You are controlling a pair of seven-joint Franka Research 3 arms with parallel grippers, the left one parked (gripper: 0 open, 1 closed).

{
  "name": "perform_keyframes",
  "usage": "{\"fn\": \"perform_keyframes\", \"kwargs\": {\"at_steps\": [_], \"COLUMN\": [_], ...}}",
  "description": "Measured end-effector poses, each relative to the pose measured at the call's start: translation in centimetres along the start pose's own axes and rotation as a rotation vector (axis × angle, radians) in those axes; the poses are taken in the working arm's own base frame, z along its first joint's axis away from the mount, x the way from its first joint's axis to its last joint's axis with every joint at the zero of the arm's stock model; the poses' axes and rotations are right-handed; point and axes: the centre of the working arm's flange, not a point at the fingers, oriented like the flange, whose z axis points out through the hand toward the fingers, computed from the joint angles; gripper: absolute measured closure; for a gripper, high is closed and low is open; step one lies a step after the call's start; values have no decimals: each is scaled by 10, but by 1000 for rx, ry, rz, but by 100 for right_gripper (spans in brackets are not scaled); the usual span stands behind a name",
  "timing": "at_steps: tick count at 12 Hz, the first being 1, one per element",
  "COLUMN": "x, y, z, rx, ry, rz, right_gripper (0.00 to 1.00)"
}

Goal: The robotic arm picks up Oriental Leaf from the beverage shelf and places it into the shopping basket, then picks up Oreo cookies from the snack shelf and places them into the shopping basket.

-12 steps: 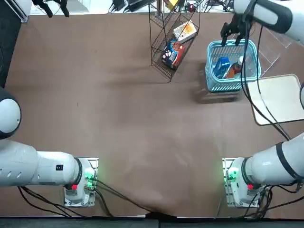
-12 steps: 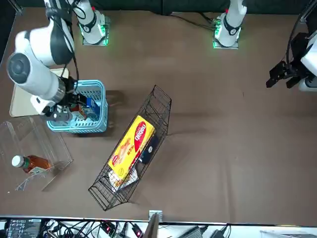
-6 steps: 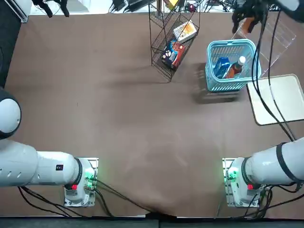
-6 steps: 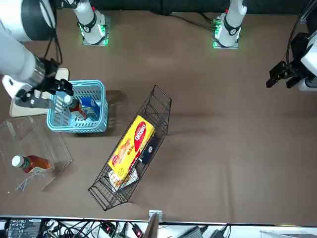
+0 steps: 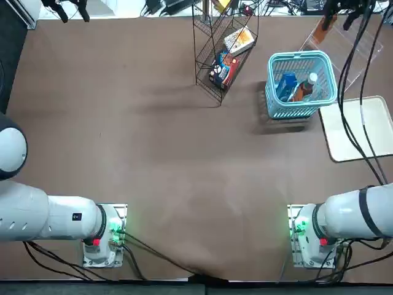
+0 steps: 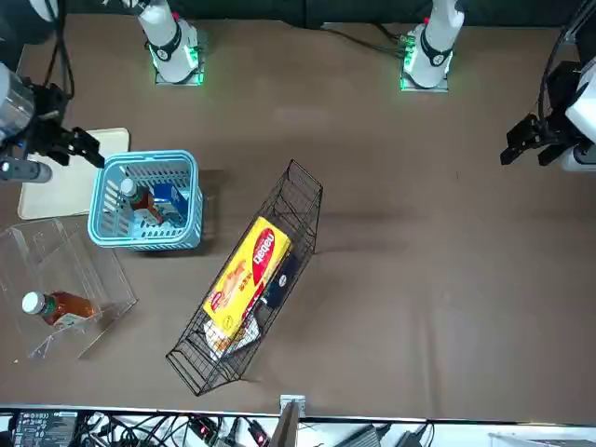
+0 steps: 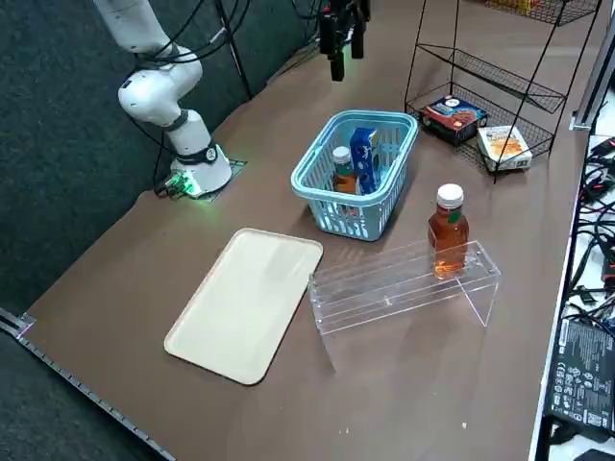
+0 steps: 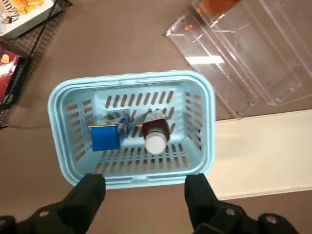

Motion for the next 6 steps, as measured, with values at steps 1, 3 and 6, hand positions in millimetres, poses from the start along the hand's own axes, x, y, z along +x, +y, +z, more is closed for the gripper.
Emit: {"fn": "perform_keyframes", "kwargs": {"at_steps": [1, 3, 6], "x": [-2, -6, -9], "y": [8, 19, 23], "z": [-4, -9, -14], "rx": [1, 2, 3], "ry": [5, 10, 14], "rz": [8, 27, 33], "right_gripper": [0, 0, 0]}}
